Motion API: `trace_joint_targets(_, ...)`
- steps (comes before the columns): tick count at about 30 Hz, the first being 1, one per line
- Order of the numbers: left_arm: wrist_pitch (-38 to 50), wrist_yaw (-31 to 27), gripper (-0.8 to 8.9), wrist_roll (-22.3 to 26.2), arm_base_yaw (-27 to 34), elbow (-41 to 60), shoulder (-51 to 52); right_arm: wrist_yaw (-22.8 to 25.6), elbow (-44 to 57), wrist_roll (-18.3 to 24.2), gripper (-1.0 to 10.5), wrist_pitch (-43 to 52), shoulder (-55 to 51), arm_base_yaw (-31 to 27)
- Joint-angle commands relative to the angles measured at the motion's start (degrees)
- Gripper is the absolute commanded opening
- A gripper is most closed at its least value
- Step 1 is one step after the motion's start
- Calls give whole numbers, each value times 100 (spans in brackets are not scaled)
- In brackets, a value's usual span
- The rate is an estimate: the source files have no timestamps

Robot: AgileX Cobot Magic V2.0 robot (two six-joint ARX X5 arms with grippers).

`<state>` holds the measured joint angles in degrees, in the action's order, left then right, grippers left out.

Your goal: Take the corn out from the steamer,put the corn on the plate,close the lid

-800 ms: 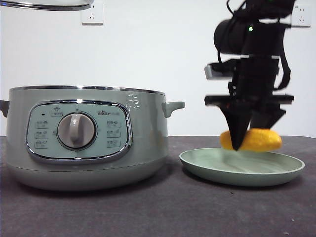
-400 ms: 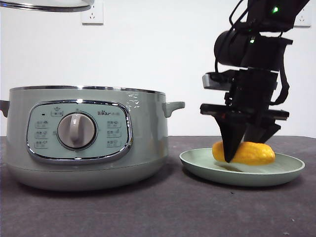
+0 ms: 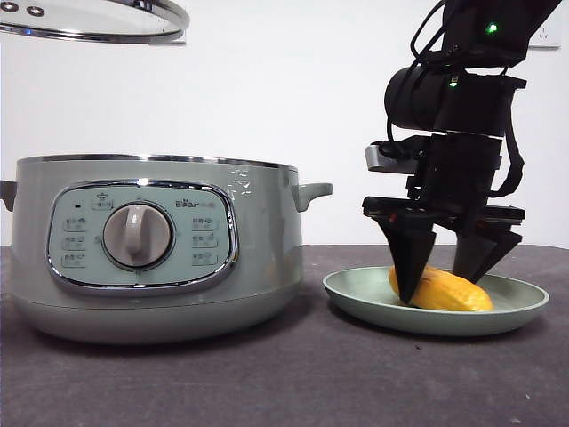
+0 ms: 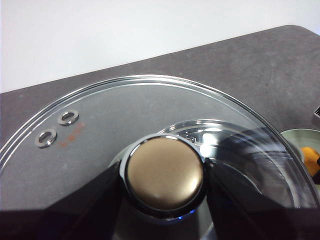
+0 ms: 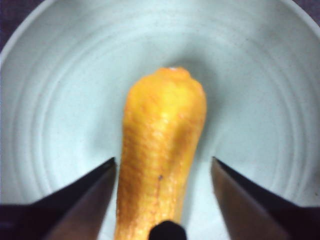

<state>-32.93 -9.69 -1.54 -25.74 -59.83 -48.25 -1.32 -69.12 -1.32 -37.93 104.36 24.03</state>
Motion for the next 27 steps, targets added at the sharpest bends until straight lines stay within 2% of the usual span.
trace_joint_targets(1, 315, 140, -9, -26, -11, -44, -4, 17, 63, -79, 452, -7, 55, 13)
trace_joint_targets(6, 435, 337, -9, -39, -15, -44, -195, 17, 63, -94, 446, -50, -173, 13)
trace_joint_targets(12, 660, 704, -9, -153, -20, -44, -590, 13, 63, -146, 445, -153, -927, 13)
trace_joint_targets(27, 1198, 999, -9, -282, -85, -44, -1829, 17, 63, -186, 442, -321, -2885, 2)
